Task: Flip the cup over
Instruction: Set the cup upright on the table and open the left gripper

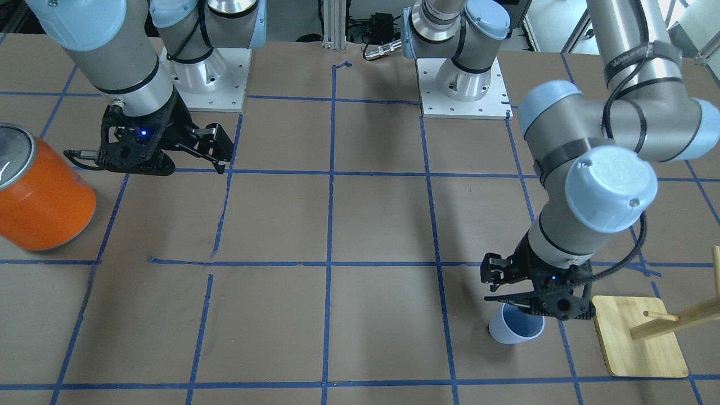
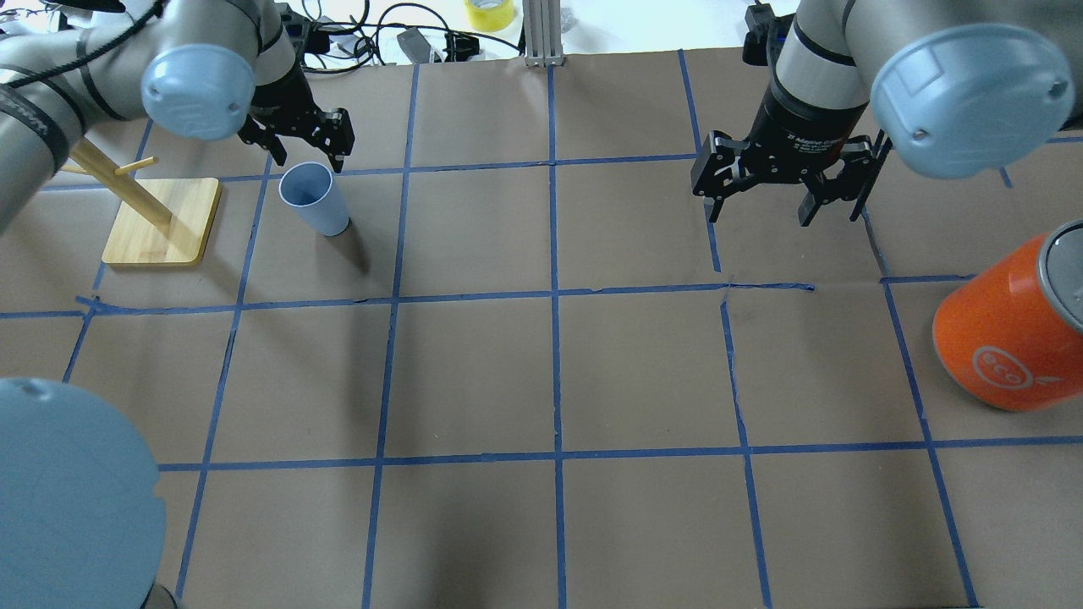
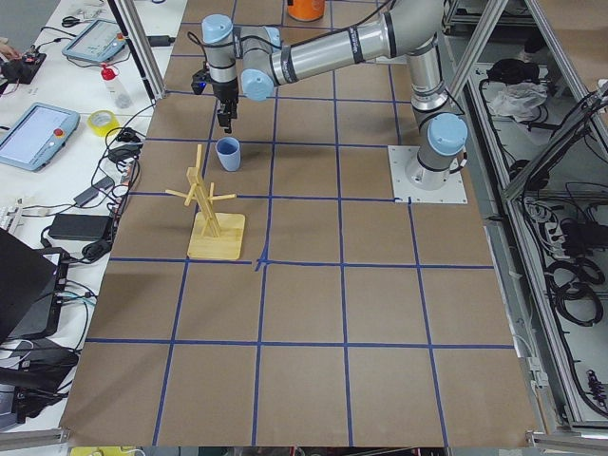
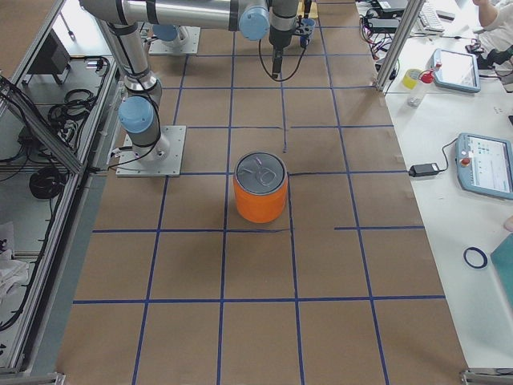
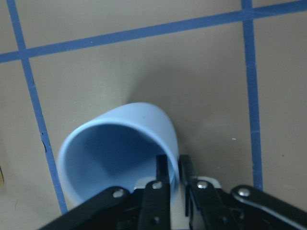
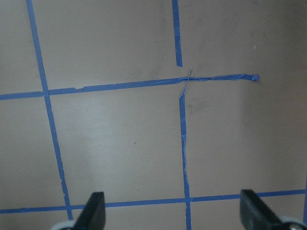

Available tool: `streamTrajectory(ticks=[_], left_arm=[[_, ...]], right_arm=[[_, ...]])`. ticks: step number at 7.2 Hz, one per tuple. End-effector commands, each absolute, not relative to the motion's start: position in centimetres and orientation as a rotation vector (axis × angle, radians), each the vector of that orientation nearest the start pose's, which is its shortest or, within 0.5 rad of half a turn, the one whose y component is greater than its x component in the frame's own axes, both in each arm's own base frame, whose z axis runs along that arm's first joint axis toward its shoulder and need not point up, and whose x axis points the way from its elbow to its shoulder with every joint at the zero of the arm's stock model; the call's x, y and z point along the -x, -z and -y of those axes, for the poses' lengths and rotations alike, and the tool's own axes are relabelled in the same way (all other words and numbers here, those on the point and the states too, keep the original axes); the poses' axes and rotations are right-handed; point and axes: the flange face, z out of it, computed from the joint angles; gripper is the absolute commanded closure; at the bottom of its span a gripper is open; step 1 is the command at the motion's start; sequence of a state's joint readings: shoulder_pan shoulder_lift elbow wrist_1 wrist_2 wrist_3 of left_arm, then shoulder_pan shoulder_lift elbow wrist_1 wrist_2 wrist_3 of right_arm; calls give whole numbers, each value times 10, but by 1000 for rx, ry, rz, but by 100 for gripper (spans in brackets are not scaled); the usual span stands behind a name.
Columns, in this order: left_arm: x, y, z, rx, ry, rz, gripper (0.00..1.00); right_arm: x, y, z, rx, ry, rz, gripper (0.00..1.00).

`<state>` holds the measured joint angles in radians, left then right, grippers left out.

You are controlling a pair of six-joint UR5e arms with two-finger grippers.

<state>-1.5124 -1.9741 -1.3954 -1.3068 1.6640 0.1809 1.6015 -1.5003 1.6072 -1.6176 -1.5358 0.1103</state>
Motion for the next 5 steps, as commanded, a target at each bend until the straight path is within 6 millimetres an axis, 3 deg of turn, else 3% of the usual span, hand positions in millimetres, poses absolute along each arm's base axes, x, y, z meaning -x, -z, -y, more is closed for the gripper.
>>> streamTrajectory(ticks=[1, 2, 4, 5], left_arm=[[97, -449, 617, -175, 101, -3061, 7], [102, -475, 599, -136, 151, -3095, 0], [103, -504, 564, -122, 170, -3088, 0], [107, -503, 546, -134, 146, -3086, 0]], right_arm=[[-152, -437, 512, -104, -110, -3116, 0], [-148, -438, 507, -130, -113, -3145, 0], [-147, -447, 506, -128, -90, -3163, 0], [-149, -472, 495, -122, -7, -3126, 0]])
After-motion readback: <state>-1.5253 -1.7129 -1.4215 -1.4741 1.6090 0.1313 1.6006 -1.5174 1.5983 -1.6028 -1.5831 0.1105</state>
